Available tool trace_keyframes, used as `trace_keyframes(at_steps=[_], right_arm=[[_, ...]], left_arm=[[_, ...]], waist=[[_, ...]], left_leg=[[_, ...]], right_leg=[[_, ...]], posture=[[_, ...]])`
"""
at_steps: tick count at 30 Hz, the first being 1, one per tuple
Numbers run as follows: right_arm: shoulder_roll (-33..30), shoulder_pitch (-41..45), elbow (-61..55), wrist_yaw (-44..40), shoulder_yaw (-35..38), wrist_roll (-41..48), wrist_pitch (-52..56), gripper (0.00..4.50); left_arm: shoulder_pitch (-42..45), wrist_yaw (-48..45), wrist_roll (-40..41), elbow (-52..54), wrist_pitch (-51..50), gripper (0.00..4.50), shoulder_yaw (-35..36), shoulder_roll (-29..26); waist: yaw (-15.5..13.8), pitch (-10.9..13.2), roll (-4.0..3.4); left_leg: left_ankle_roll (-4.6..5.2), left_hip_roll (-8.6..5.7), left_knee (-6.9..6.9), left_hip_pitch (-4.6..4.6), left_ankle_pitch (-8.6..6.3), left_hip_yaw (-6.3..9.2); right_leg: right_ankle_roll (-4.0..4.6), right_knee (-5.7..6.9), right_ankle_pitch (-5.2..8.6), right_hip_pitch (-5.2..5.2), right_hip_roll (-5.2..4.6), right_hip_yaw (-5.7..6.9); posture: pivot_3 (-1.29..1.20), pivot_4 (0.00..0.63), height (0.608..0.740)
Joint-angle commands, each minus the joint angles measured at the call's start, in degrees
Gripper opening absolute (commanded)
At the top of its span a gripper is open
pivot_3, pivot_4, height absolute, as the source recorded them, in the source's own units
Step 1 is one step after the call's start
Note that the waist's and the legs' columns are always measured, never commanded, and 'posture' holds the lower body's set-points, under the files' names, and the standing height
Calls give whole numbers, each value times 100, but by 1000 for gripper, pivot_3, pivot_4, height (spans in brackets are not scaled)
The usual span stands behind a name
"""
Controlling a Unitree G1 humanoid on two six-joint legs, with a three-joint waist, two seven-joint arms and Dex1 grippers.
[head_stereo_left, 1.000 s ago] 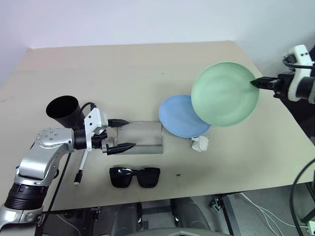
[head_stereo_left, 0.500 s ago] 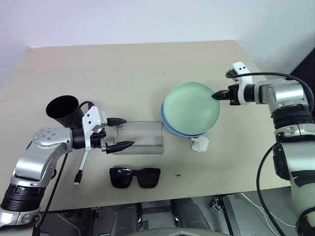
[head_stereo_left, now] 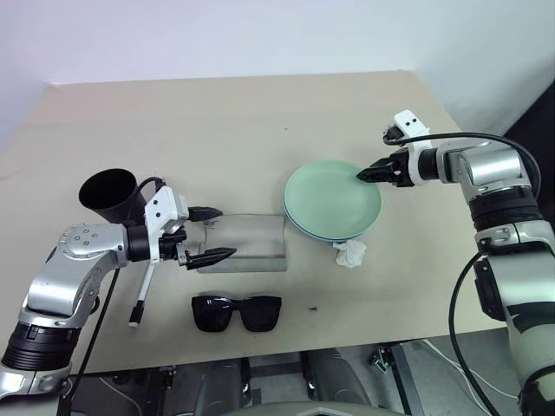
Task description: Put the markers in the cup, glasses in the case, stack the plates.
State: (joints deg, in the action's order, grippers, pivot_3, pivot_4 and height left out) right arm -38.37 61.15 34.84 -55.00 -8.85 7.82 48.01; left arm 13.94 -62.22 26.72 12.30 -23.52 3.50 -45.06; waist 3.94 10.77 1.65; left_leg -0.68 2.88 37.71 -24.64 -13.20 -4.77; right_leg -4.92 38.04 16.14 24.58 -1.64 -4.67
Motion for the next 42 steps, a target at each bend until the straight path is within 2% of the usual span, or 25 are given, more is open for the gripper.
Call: trace_keyframes(at_steps=[1, 2, 8, 12, 18, 23, 30, 41, 42], right_arm=[[-186, -40, -639, 133, 609, 234, -309, 4074], [-269, -175, -919, 27, 760, 379, -269, 4387], [-850, -1842, -3129, -813, 1498, 1336, -338, 4387], [-1190, -2795, -4193, -1108, 1852, 2085, 362, 4456], [-1414, -3608, -4935, -936, 2015, 2546, 812, 4456], [-1626, -4370, -5433, -818, 1691, 2518, 870, 4456], [-1438, -4635, -5370, -377, 1167, 2223, 544, 4456], [-1100, -4526, -5001, 175, 618, 1643, -45, 4456], [-1052, -4523, -4976, 227, 650, 1622, -113, 4292]], left_arm=[[76, -45, -9, 4, 138, 4500, 62, -22], [71, -41, -2, -12, 145, 4500, 78, -20], [154, 59, 15, -129, 278, 4500, 122, 125], [203, 122, -22, -124, 257, 4500, 70, 170], [277, 194, 35, 25, 100, 4500, -11, 229], [315, 251, 62, 178, -44, 4500, -37, 242], [314, 219, 15, 149, -27, 4500, -30, 188], [191, 114, -140, 34, 167, 4500, -52, 170], [192, 110, -150, 23, 175, 4500, -50, 177]], waist=[[-2, 0, 0], [-10, 0, 0], [-159, -2, 3], [-146, -1, 1], [-134, -2, 4], [-152, -5, 9], [-135, -4, 9], [-141, -4, 10], [-140, -4, 10]], left_leg=[[0, 0, 0, 0, 0, 0], [0, 1, -1, 0, 0, 0], [0, 1, -10, -2, 0, 7], [0, 2, -8, -1, 0, 9], [0, 6, 5, 16, 0, 8], [0, 7, 13, 13, 0, 9], [0, 7, 18, 15, 0, 8], [0, 6, 18, 12, 0, 8], [0, 7, 18, 12, 0, 9]], right_leg=[[0, 0, 0, 0, -1, 0], [0, 0, 0, 0, -1, 0], [-2, -4, -1, -3, -4, 8], [-4, -1, -2, -4, -3, 8], [10, -1, 6, -20, -2, 3], [13, -3, 8, -24, -6, 3], [16, -3, 6, -24, -3, 0], [17, -4, 7, -22, -5, 1], [17, -4, 7, -22, -5, 1]], posture=[[0, 150, 735], [0, 150, 735], [0, 150, 735], [0, 150, 735], [0, 150, 735], [0, 150, 735], [0, 150, 735], [0, 150, 735], [0, 150, 735]])
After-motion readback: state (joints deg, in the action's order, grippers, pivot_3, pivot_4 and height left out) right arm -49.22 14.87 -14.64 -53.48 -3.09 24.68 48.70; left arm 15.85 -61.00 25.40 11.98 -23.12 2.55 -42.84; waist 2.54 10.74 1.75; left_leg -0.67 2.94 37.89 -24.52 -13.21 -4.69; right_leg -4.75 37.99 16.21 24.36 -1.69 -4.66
